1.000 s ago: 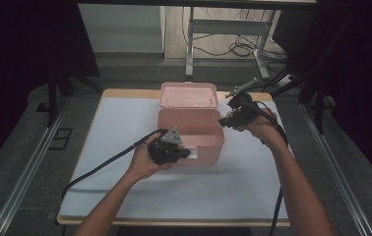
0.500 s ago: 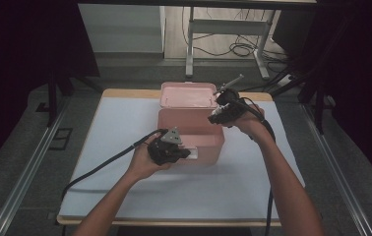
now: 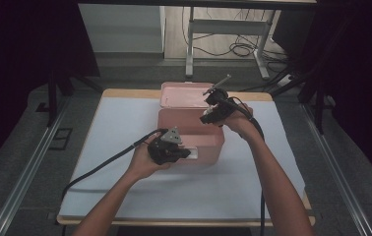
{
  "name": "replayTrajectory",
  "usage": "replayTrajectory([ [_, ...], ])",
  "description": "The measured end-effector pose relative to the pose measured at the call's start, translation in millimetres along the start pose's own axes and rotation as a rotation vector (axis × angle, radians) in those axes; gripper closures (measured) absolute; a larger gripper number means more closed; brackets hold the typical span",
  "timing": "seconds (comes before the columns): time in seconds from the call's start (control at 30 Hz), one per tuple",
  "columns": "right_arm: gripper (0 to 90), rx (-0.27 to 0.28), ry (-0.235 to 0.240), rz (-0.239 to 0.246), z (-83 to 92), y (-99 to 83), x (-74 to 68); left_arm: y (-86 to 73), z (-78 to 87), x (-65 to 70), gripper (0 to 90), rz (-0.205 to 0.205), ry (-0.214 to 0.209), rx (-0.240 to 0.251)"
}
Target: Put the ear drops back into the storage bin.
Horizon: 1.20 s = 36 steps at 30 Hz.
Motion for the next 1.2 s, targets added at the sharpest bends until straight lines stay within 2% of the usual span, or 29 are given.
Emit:
replayTrajectory([
  [0.67, 59.9, -0.021, 0.040, 0.047, -35.4, 16.7, -31.3, 0.6, -0.6, 0.6, 90.0, 0.005, 0.001, 0.008],
  [1.2, 59.9, -0.027, 0.059, 0.046, -46.6, 22.6, -42.3, 0.1, 0.0, -0.2, 90.0, -0.002, 0.003, -0.002],
])
Point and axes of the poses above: each handheld gripper's, and its own axes: z roughly backward along the jaws, y roughly out of its top, x roughly to its right, the point moved 10 cm from there along -z, roughly forward along the jaws, and after that the axes turned 15 degrees about -y, right-handed, at the moved point
